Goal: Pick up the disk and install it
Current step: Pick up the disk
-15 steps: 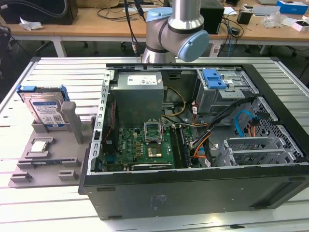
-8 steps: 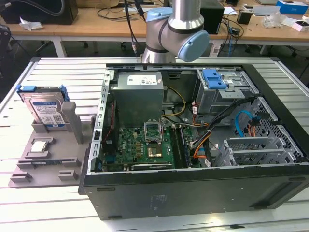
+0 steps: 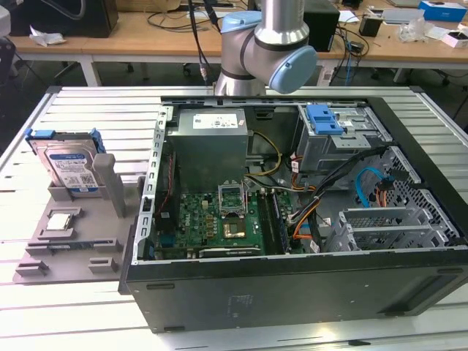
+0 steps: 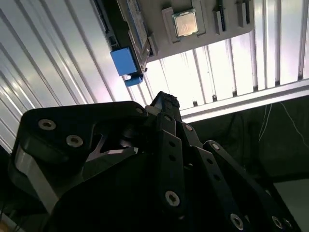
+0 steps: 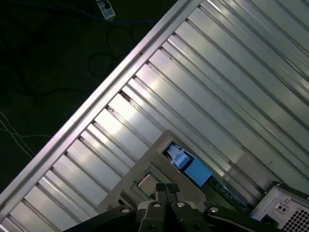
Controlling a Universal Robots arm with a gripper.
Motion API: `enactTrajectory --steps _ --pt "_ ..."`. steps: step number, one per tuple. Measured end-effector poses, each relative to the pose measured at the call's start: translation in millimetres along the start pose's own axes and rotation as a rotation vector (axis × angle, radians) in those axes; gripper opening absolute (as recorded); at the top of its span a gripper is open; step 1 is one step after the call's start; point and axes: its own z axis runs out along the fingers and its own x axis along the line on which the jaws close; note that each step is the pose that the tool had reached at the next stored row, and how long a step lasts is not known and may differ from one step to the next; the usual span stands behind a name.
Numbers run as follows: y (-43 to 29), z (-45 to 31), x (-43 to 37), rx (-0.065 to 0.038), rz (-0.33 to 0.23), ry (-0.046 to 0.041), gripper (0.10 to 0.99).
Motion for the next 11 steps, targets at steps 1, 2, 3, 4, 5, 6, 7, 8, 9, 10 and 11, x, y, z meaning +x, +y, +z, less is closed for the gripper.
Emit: enactTrajectory --steps 1,2,3,4,5,6,7,8,9,10,11 --pt "0.0 0.0 0.0 -0.001 -0.027 0.0012 0.106" --pt "0.0 0.0 0.0 -0.001 -0.055 0.0026 0.106" --pt "0.0 0.0 0.0 -0.002 -0.078 0.0035 0.106" --pt "0.0 0.0 0.0 -0.002 -0.102 0.0046 0.106" --pt "0.0 0.0 0.0 -0.003 -0.115 0.0052 0.106" --pt "0.0 0.0 0.0 -0.003 -0.131 0.0059 0.106" --pt "0.0 0.0 0.0 -0.004 -0.151 0.0069 0.106" --pt "0.0 0.0 0.0 -0.004 -0.162 0.0074 0.106" --pt "0.0 0.0 0.0 -0.004 -0.184 0.0083 0.106" --pt "0.0 0.0 0.0 -0.005 -0.207 0.0094 0.106" --pt "0.0 0.0 0.0 -0.005 -0.219 0.0099 0.106"
